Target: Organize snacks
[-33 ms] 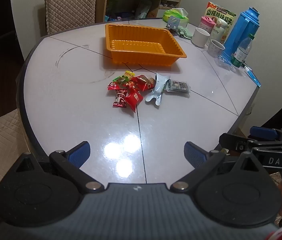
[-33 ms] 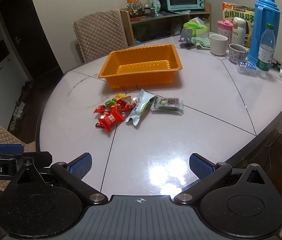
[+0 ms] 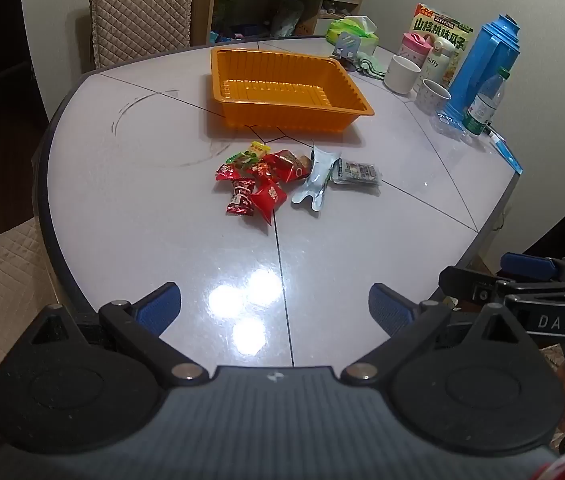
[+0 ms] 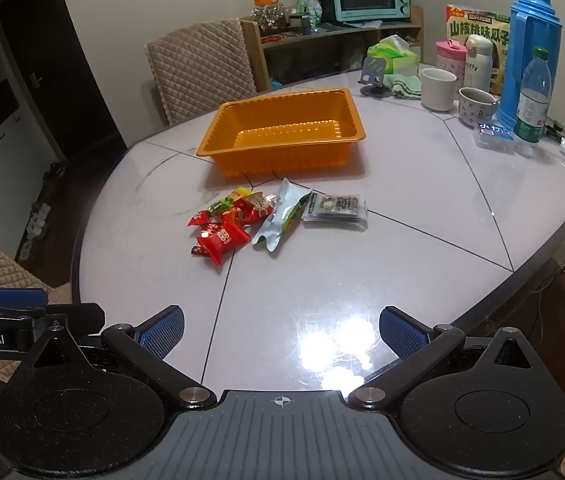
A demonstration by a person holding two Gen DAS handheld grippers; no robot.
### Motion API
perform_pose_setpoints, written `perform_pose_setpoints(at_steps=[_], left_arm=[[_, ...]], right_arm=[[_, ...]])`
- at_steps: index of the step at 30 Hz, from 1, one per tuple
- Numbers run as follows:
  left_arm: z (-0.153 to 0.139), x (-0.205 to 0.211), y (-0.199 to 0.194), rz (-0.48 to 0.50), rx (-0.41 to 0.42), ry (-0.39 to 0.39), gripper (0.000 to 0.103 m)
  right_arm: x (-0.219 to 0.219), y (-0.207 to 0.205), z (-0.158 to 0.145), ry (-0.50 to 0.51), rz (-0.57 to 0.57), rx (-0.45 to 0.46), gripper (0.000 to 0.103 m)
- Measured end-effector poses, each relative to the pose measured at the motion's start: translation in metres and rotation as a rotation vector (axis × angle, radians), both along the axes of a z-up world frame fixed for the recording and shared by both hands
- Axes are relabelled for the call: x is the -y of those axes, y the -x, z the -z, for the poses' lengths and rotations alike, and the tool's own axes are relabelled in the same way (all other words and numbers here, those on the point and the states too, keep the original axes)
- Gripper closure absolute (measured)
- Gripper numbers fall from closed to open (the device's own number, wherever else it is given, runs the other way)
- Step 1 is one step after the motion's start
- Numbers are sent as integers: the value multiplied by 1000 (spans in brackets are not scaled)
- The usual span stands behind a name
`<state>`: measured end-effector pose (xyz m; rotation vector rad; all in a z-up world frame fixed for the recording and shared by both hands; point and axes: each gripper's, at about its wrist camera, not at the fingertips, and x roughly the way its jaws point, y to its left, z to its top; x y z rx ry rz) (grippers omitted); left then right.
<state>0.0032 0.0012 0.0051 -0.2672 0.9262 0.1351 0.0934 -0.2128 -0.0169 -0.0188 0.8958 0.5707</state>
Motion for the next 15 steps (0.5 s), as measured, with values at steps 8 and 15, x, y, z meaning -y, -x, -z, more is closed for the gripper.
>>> perform_pose_setpoints(at_steps=[8, 15], left_arm=[[0, -1, 0, 0, 0, 1, 3], [-2, -3, -1, -1, 2, 2, 3]], right_arm=[[-2, -2, 0, 3, -1, -2, 0], [-2, -4, 0, 3, -1, 0, 0]])
